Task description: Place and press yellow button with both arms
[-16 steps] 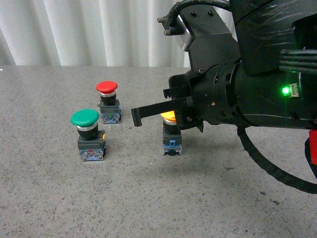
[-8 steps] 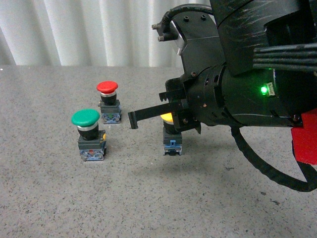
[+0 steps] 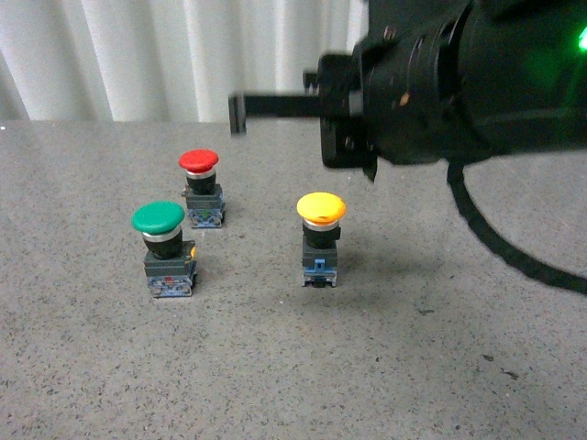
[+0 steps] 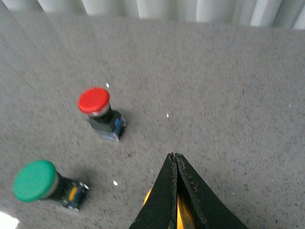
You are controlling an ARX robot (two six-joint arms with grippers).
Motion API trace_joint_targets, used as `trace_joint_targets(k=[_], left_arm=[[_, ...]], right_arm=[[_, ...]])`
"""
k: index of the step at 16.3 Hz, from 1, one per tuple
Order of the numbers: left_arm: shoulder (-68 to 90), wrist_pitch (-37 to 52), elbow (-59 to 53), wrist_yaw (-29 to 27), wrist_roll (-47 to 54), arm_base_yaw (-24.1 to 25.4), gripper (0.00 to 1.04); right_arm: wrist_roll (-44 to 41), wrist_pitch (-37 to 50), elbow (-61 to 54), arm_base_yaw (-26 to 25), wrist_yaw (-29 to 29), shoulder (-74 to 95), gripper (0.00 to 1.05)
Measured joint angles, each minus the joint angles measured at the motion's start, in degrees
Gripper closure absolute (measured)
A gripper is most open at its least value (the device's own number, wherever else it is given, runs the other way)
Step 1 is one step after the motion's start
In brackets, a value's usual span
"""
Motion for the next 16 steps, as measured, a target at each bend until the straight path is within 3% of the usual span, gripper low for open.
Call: trace_joint_targets(k=[6, 8, 9, 10, 11, 12, 13, 16], left_arm=[[0.0, -0.02, 0.0, 0.0, -0.02, 0.0, 0.07], [0.0, 0.0, 0.0, 0.02, 0.0, 0.0, 0.07], [0.0, 0.0, 0.0, 0.0, 0.0, 0.0, 0.07], [0.0, 0.0, 0.0, 0.0, 0.0, 0.0, 0.07], [0.0, -0.02, 0.0, -0.07, -0.02, 0.0, 0.07], [0.0, 0.0, 0.0, -0.02, -0.02, 0.0, 0.07], [0.0, 0.0, 0.0, 0.02, -0.02, 0.0, 0.07], [0.0, -0.02, 0.0, -0.07, -0.02, 0.0, 0.07]], right_arm=[[7.23, 3.23, -1.09, -1.88, -3.98, -10.1, 1.03], [9.55, 5.53, -9.11, -4.2, -7.08, -21.77, 1.03], [6.75, 7.45, -21.11, -9.51, -1.62, -36.7, 1.03], [1.11, 6.16, -26.16, -13.11, 3.37, -42.99, 1.03], [-3.89, 3.98, -31.85, -19.76, 1.84, -49.81, 1.03], [-7.58, 2.8, -38.6, -29.53, -4.74, -57.59, 1.03], [-9.07, 3.26, -41.2, -32.65, -6.75, -60.92, 1.03], [-10.49, 3.76, -44.87, -32.17, -8.46, -64.7, 1.03]])
